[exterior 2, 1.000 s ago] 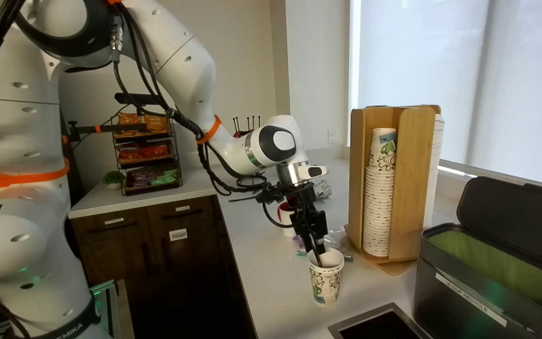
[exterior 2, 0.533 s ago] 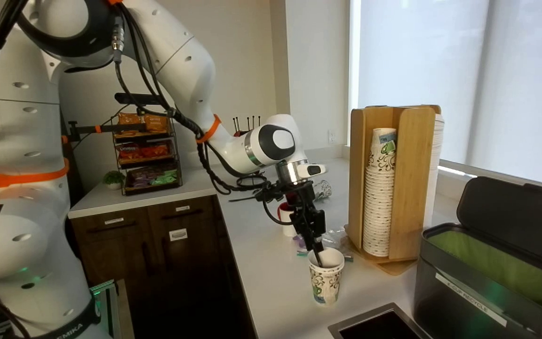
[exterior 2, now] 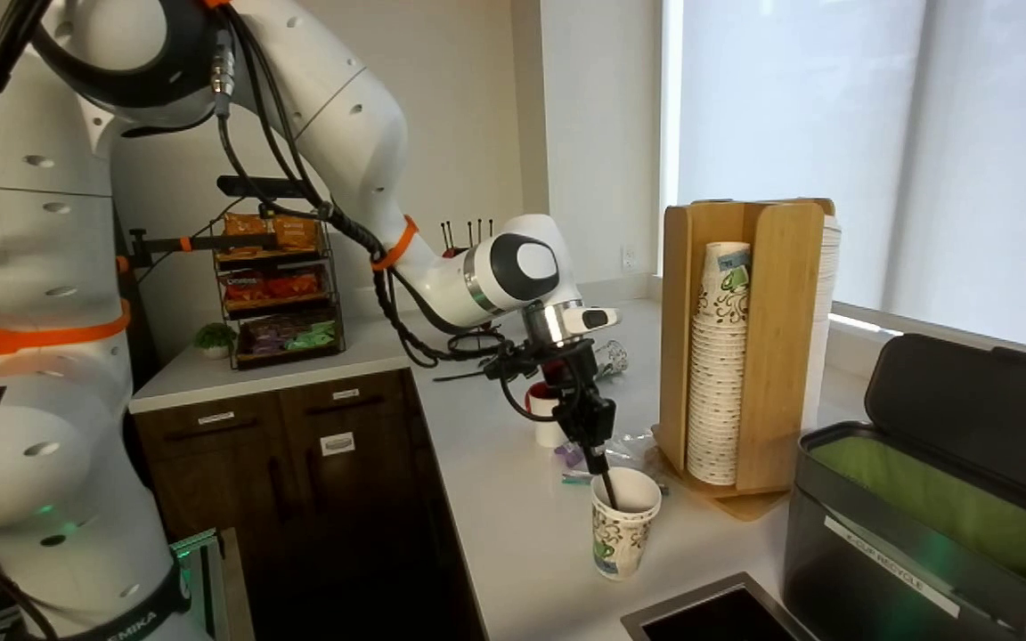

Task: Remove the spoon from the cup and put it inside the mug

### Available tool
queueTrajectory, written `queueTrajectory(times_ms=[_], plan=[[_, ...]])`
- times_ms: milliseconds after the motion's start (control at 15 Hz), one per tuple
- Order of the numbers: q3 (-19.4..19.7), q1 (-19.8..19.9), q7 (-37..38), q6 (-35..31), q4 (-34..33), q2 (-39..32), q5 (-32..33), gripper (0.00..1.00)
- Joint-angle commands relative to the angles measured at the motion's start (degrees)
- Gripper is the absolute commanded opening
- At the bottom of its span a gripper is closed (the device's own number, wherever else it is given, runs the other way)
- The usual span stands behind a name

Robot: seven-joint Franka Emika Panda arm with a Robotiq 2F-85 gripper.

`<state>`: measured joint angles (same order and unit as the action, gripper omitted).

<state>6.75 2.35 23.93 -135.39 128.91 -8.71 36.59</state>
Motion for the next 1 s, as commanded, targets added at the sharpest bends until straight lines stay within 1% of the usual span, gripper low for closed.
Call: queueTrajectory(times_ms=[0,133,400,533,600,667,800,933], plan=[[0.12,-0.78,1.32,1.31,-0.10,0.63,1.87,0.01],[-0.05,-0.97,1.34,1.02,-0.03,0.94,2.45,0.01],[-0.60,-1.55,0.96,2.54,-0.79,0.79,2.90,0.01],[-0.85,-1.84,0.70,2.97,-1.25,0.27,2.83,0.32],[-0.92,-1.96,0.59,2.95,-1.33,0.16,2.90,0.07],[-0.98,-2.07,0.64,2.88,-1.37,0.11,3.03,0.06],[-1.00,-2.24,0.70,2.75,-1.34,0.14,3.41,0.00],[-1.01,-2.24,0.78,2.64,-1.29,0.19,3.81,0.01]])
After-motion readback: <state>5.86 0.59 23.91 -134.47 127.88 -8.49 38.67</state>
